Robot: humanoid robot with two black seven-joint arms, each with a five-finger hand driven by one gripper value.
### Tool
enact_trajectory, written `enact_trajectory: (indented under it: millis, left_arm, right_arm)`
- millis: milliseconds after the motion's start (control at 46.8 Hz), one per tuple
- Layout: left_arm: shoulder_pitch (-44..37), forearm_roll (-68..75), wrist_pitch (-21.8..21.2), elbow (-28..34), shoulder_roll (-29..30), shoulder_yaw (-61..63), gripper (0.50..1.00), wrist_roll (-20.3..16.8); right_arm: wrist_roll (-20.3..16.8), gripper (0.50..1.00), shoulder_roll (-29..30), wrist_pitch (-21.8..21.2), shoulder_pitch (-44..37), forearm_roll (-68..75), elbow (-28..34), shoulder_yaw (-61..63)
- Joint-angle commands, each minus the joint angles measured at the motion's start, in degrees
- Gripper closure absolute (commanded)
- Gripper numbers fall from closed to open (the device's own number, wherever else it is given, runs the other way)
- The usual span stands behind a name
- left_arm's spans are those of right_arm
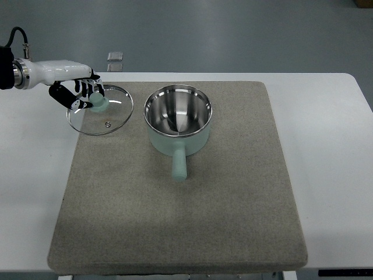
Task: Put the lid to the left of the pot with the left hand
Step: 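Lift the glass lid off the pot and carry it beside the pot, then set the lid down on the mat and release the knob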
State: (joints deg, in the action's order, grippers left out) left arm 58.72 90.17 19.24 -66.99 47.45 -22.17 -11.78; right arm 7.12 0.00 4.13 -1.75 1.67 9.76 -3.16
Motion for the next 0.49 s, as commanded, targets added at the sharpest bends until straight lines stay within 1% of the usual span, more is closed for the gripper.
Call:
enact_trajectory:
  millis: [0, 149, 171, 214, 256, 299, 342, 363, 448, 470]
  left_arm:
    - [-1.0, 0.4, -0.6, 0.3, -0.4, 0.0, 1.000, 0.0]
    - [-1.4, 0.4, -0.9, 0.6, -1.0, 0.1, 1.000, 0.0]
    - [-1.7, 0.4, -1.1, 0.6, -1.0, 0.1, 0.995, 0.1]
    - [-2.0, 0.4, -1.7, 1.0, -1.7, 0.0, 0.967, 0.0]
    - [-2.5, 0.4, -2.5, 1.5, -2.2, 0.1, 0.898, 0.0]
    - [-3.0, 0.4, -3.5, 2.0, -2.7, 0.1, 0.806, 0.0]
    - [-3.4, 0.4, -4.3, 2.3, -3.2, 0.1, 0.750, 0.0]
    - [-3.6, 0.4, -4.6, 2.4, -3.2, 0.1, 0.739, 0.1]
    - [-3.7, 0.4, -4.7, 2.6, -3.2, 0.0, 0.722, 0.1]
    - [-3.7, 0.4, -4.7, 2.6, -3.2, 0.1, 0.686, 0.0]
  right_arm:
    - [0.0, 0.576, 0.0, 0.0, 0.0, 0.0, 0.0, 0.0]
    - [0.0, 0.576, 0.0, 0.0, 0.0, 0.0, 0.0, 0.0]
    - [0.0, 0.576, 0.0, 0.0, 0.0, 0.0, 0.0, 0.0]
    - [0.0, 0.576, 0.0, -0.1, 0.0, 0.0, 0.0, 0.0]
    - [0.0, 0.576, 0.0, 0.0, 0.0, 0.0, 0.0, 0.0]
    - [0.0, 0.576, 0.0, 0.0, 0.0, 0.0, 0.0, 0.0]
    - [0.0, 0.576, 0.0, 0.0, 0.0, 0.0, 0.0, 0.0]
    - [0.0, 0.576, 0.0, 0.0, 0.0, 0.0, 0.0, 0.0]
    - [0.0, 0.576, 0.0, 0.0, 0.0, 0.0, 0.0, 0.0]
    - [0.0, 0.576, 0.0, 0.0, 0.0, 0.0, 0.0, 0.0]
